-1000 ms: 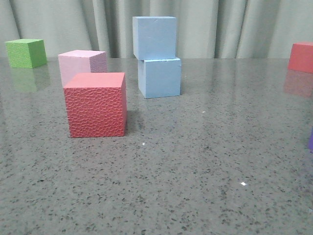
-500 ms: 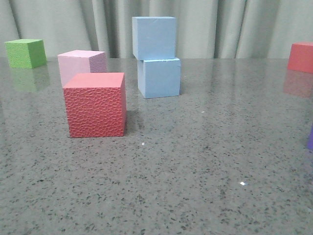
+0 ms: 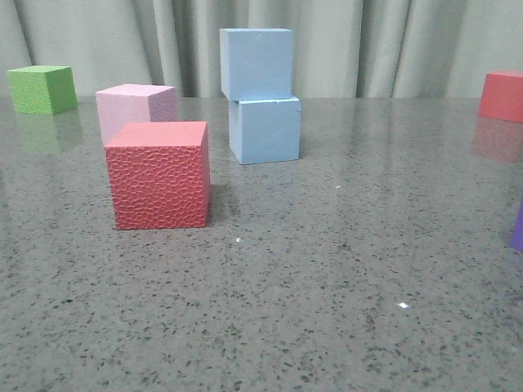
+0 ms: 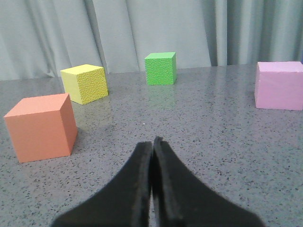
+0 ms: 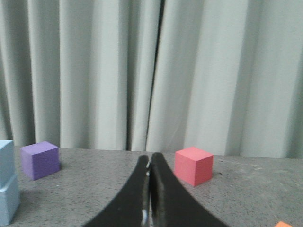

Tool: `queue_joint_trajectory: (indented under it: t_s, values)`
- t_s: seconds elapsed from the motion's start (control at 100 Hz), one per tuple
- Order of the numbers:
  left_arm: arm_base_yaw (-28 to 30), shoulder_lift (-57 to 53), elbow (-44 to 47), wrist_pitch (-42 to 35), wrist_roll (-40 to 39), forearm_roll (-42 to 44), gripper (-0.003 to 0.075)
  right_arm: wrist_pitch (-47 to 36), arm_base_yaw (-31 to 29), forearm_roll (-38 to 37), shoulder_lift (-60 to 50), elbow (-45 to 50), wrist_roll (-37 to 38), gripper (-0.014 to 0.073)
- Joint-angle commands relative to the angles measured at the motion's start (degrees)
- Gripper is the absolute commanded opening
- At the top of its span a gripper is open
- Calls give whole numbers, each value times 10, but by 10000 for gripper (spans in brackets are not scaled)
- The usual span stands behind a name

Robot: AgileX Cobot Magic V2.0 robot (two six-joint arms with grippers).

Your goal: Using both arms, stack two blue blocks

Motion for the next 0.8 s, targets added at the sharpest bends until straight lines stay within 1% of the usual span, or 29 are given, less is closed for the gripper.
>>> queue_joint_trajectory:
  t_s: [0.0,0.08,0.23,0.37,0.46,0.51,0.79]
  values:
    - [0,-20,14,-42,-7,-5,-19,-92,-18,10,-4,25,-7,-61]
    - [0,-20,14,-42,-7,-5,-19,-82,-24,20,-21,60,-6,-61]
    - [0,-20,14,-42,-7,-5,-19,-37,-24,29,-56,101,-6,-61]
    - [0,-20,14,-42,-7,-5,-19,-34,-24,30,-86,142,-1,-61]
    - [0,-20,14,-42,-7,-5,-19,-43,-24,31,-85,167,4,-61]
    - [0,-20,14,-42,-7,-5,-19,-20,-24,31,-85,166,5,-61]
    - [0,-20,14,-42,-7,-5,-19,-18,-24,31,-85,166,5,-61]
